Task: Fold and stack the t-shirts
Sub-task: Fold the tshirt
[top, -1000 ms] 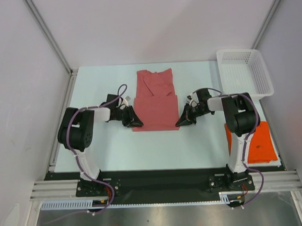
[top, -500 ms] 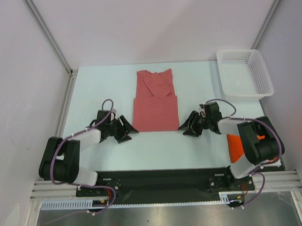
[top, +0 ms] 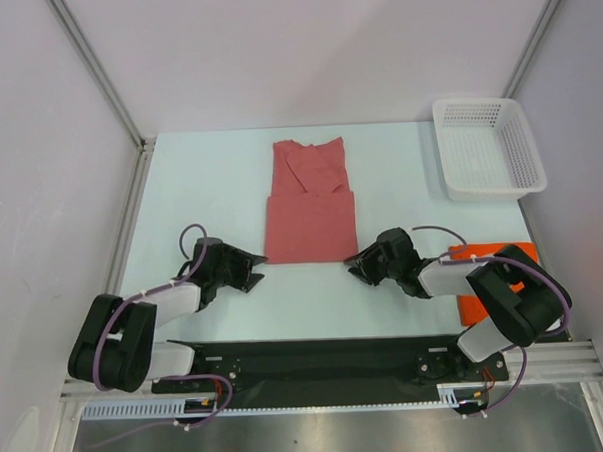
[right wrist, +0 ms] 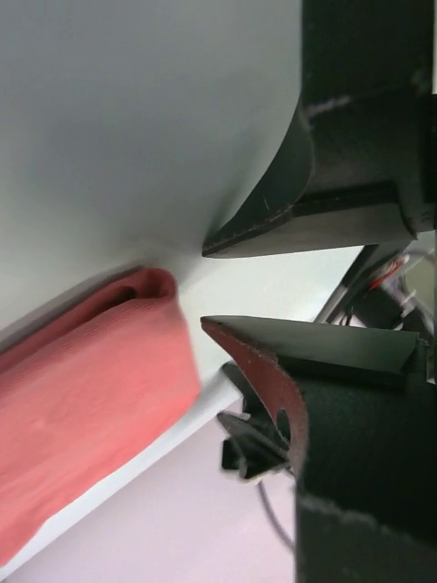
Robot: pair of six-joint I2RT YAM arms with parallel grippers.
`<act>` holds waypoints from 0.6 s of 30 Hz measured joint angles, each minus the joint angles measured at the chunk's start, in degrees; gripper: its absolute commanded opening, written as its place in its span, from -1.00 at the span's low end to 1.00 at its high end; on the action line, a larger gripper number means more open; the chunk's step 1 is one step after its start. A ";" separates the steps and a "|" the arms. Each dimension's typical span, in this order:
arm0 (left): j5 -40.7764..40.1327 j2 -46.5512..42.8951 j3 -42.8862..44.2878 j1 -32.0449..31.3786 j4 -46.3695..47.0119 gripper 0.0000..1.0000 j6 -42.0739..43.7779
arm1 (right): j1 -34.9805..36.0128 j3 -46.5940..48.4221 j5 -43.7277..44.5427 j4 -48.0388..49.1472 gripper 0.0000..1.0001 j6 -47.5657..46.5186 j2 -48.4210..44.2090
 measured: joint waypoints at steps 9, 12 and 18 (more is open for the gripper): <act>-4.61 4.48 2.84 -1.84 1.36 0.08 -6.88 | 0.09 2.01 6.84 -2.99 -0.10 10.80 0.48; -4.98 5.38 3.21 -1.97 1.73 0.01 -7.80 | 0.07 2.71 7.69 -4.22 -0.13 12.37 0.70; -5.18 7.08 4.39 -2.03 1.75 -0.02 -8.04 | 0.07 3.32 8.33 -6.36 -0.15 15.21 0.70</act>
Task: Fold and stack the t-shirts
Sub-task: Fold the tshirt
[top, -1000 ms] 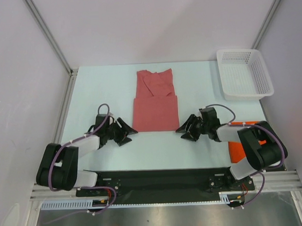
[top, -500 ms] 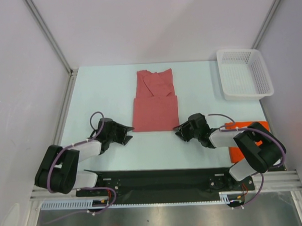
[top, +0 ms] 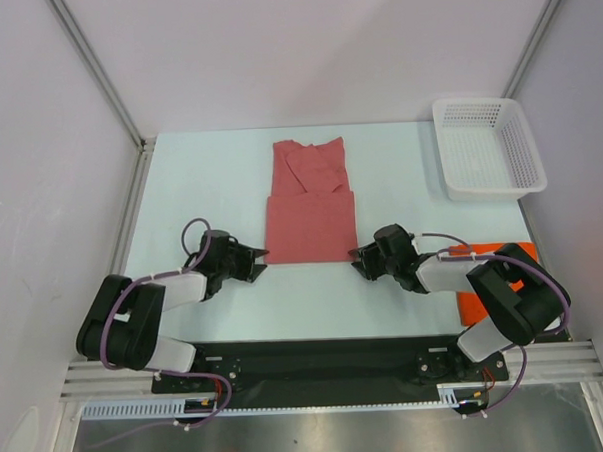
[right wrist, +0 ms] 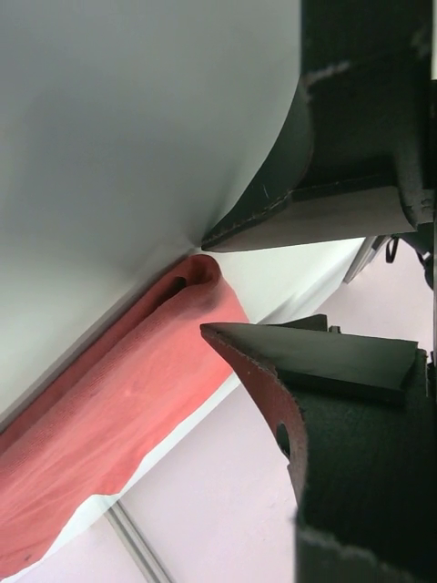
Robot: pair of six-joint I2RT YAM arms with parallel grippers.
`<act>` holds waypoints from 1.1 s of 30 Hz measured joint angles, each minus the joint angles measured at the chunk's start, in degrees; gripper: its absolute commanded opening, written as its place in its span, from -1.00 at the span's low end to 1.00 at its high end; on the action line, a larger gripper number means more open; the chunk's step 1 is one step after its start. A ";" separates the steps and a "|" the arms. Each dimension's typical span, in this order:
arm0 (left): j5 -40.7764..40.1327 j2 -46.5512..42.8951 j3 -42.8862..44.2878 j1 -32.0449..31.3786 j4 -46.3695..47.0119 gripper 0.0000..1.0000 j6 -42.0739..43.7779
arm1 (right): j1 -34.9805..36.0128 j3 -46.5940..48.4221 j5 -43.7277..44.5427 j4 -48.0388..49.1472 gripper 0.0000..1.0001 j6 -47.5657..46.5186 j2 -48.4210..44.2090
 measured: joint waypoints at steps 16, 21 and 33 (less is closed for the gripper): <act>-0.44 3.30 1.86 -0.98 0.72 -0.35 -0.31 | -0.39 0.68 -0.17 -1.03 -0.26 2.58 0.72; 0.00 5.03 1.81 -1.01 2.54 -0.99 0.33 | -1.16 0.63 -0.83 -1.36 -1.00 1.73 1.57; 1.77 -2.80 -5.51 -1.77 3.08 -1.00 2.49 | -0.98 -5.18 -2.78 -3.52 -1.00 -1.90 -5.84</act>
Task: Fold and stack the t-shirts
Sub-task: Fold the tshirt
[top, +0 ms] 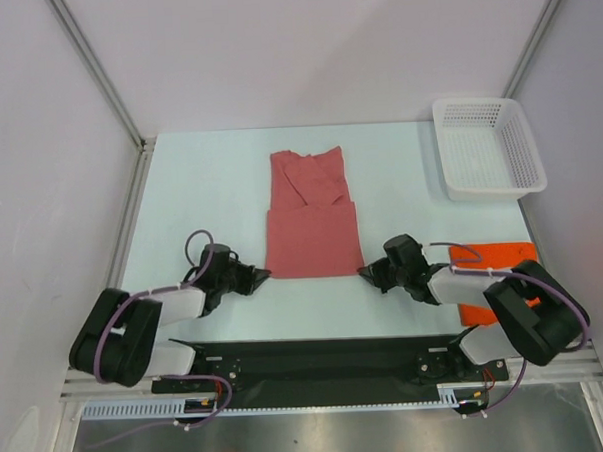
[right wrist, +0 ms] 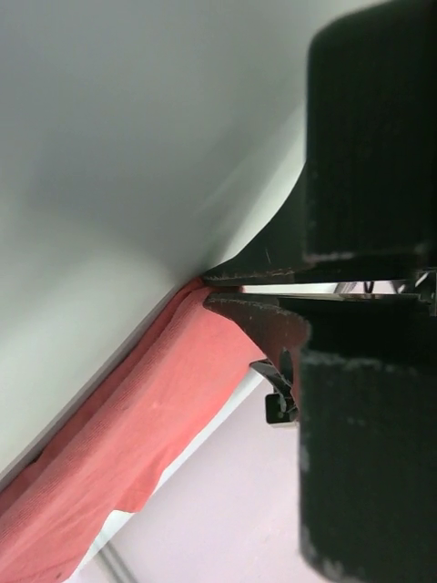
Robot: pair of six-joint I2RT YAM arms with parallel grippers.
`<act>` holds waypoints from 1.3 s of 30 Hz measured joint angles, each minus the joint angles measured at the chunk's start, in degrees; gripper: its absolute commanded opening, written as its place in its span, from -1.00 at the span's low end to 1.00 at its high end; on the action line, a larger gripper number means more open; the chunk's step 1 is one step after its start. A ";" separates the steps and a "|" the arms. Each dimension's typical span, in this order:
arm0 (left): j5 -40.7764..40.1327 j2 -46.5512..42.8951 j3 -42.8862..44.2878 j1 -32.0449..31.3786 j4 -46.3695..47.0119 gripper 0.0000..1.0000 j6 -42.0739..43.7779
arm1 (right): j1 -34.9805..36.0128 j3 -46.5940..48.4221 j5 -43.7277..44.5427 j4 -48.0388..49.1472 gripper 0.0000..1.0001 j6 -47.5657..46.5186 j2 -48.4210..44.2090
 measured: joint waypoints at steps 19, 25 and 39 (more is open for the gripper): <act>-4.11 -41.77 -9.44 -16.15 -35.10 -0.99 -9.40 | 21.97 -6.49 8.72 -30.25 -1.00 7.08 -29.73; -4.70 -35.54 -2.25 -15.74 -39.45 -0.99 -5.73 | 16.74 -2.51 8.57 -32.20 -1.00 0.50 -27.43; -4.07 4.59 38.10 -1.03 -34.23 -0.99 18.99 | -11.37 33.57 -6.69 -22.32 -1.00 -34.49 9.16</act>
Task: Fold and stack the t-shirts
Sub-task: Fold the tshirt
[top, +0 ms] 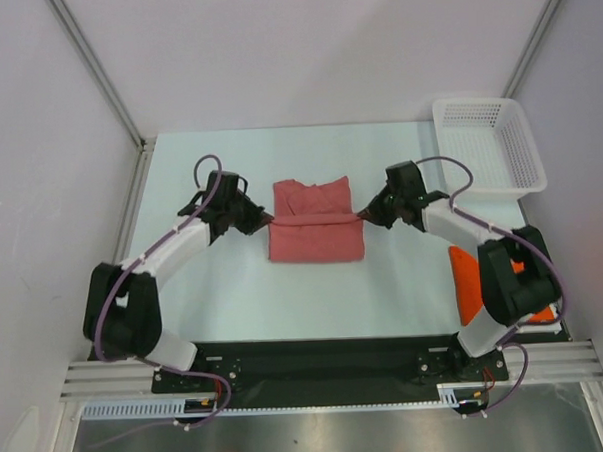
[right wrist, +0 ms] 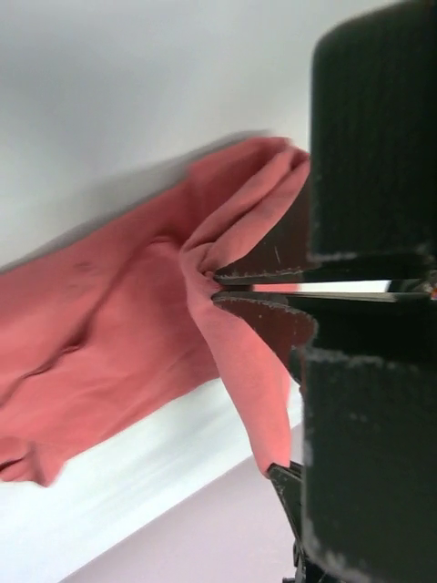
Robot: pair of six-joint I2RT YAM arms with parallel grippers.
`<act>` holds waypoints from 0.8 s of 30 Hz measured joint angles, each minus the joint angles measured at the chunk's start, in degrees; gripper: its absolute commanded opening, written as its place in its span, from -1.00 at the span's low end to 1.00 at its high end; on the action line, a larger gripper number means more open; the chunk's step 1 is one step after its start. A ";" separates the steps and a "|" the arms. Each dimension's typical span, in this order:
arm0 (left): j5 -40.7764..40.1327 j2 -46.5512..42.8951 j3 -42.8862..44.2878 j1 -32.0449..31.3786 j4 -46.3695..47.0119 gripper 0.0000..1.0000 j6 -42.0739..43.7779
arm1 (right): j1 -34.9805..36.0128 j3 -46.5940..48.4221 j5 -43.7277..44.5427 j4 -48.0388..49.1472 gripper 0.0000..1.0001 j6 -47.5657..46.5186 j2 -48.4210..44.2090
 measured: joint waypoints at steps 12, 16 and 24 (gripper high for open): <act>5.81 22.49 17.84 6.12 2.47 -0.99 6.08 | -7.96 23.71 -12.50 -1.01 -1.00 -7.98 23.21; 7.15 26.05 21.33 7.72 2.40 -0.99 6.47 | -8.37 26.82 -14.97 -0.63 -1.00 -7.96 27.06; 10.19 32.74 26.97 10.49 4.28 -0.99 7.69 | -8.68 36.15 -17.97 -1.14 -1.00 -7.67 32.96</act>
